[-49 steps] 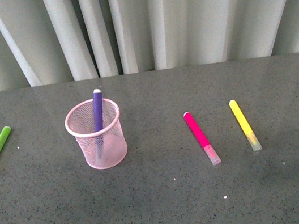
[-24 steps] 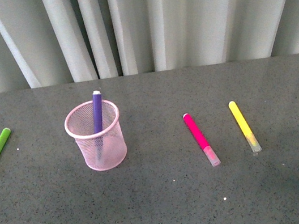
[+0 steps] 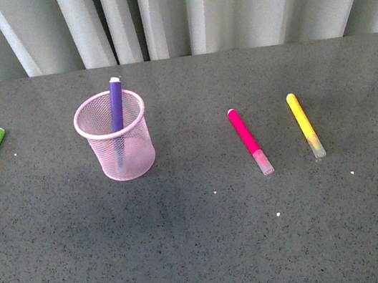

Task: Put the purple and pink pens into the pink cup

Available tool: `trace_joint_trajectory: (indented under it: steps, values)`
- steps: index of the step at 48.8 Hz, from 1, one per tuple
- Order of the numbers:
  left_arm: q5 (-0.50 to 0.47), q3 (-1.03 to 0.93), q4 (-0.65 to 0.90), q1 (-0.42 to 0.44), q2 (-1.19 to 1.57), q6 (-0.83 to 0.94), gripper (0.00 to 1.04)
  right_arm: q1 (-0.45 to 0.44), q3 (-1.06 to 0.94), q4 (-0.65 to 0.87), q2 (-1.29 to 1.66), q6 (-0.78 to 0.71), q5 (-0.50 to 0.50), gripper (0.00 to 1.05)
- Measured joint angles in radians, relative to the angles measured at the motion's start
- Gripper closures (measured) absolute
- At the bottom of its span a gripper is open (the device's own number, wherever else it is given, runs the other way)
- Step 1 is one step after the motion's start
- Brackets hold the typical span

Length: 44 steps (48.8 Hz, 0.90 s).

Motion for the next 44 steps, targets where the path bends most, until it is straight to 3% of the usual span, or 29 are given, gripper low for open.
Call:
trace_joint_trajectory:
  steps: [17,44]
  values:
    - [0.0,0.0,0.0,0.0,0.0,0.0,0.07,0.176,0.233,0.003,0.374,-0.114,0.096,0.07]
    - [0.0,0.0,0.0,0.0,0.0,0.0,0.07,0.284,0.5,-0.062,0.638,-0.163,0.021,0.07]
